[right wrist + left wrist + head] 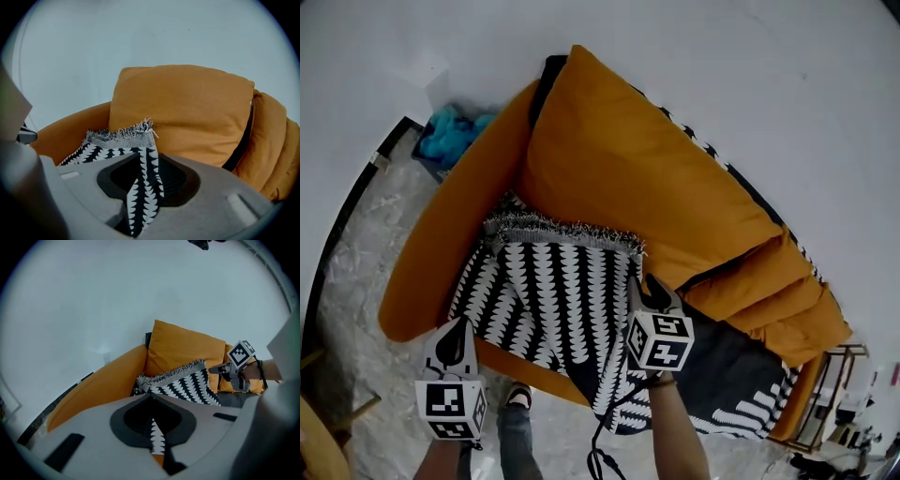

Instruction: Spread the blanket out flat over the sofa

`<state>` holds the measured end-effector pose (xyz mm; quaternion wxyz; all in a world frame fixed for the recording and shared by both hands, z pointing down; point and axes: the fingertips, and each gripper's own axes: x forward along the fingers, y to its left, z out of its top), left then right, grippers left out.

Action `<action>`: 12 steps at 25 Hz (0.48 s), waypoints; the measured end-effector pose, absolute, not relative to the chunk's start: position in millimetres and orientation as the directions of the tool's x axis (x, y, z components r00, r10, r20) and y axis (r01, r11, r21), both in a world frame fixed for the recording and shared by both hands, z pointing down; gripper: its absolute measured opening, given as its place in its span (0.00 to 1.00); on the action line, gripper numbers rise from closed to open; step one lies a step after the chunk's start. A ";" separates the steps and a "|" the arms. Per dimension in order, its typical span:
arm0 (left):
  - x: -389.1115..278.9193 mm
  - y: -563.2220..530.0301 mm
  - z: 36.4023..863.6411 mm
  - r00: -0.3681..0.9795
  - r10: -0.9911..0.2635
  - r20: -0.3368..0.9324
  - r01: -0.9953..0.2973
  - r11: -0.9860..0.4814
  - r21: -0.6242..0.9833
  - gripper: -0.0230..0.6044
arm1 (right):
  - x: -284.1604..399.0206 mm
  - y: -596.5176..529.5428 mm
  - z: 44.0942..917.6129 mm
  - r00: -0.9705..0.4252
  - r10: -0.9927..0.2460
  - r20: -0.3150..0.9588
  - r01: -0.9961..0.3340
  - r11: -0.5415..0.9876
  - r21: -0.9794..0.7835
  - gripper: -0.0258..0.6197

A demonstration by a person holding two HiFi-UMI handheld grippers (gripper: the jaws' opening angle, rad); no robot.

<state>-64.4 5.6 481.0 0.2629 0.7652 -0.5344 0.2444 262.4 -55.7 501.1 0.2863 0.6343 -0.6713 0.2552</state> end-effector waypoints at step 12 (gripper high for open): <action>-60.9 -0.9 485.6 0.341 -0.693 0.635 -0.935 -0.317 0.157 0.02 | 261.3 -86.4 520.3 -0.035 -0.702 0.711 -0.996 0.087 0.036 0.20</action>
